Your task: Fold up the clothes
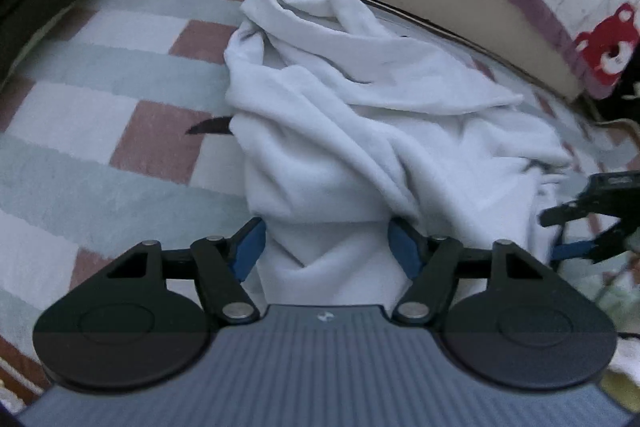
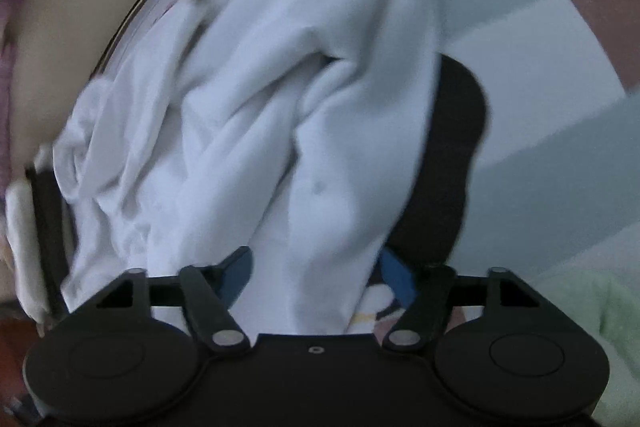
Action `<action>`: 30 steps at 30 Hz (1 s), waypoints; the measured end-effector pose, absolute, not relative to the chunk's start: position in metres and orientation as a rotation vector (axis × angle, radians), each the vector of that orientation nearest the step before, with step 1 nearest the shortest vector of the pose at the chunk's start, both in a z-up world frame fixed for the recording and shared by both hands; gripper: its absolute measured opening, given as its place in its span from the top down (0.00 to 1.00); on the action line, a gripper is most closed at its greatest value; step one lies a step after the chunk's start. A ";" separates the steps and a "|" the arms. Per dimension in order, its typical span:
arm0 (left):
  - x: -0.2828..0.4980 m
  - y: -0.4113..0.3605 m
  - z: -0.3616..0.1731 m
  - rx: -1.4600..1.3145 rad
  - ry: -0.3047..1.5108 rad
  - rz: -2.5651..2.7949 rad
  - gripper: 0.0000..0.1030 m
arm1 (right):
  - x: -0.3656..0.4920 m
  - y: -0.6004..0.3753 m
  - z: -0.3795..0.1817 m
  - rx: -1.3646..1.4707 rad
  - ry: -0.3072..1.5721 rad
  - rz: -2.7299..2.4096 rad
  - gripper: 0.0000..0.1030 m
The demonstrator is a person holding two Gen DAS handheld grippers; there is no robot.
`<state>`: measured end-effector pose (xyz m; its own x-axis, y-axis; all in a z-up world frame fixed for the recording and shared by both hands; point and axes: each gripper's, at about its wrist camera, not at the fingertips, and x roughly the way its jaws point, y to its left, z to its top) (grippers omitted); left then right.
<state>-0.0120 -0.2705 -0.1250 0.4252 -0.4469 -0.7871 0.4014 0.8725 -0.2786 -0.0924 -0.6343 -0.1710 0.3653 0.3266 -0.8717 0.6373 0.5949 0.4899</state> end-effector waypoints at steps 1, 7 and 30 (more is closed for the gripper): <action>-0.011 -0.273 -0.128 -0.039 0.998 -0.526 0.29 | -0.087 -0.626 -0.170 0.919 1.248 -0.228 0.12; -0.009 -0.280 -0.138 0.032 0.958 -0.468 0.53 | -0.061 -0.559 -0.159 0.345 1.318 -0.234 0.56; -0.045 -0.221 -0.037 -0.157 0.836 -0.594 0.87 | -0.098 -0.727 0.012 -0.528 0.764 -0.870 0.88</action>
<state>-0.0449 -0.2211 -0.0371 0.5196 -0.5531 -0.6512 0.4333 0.8275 -0.3571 -0.0984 -0.7272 0.0124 0.4155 -0.8295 -0.3734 0.4779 0.5483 -0.6863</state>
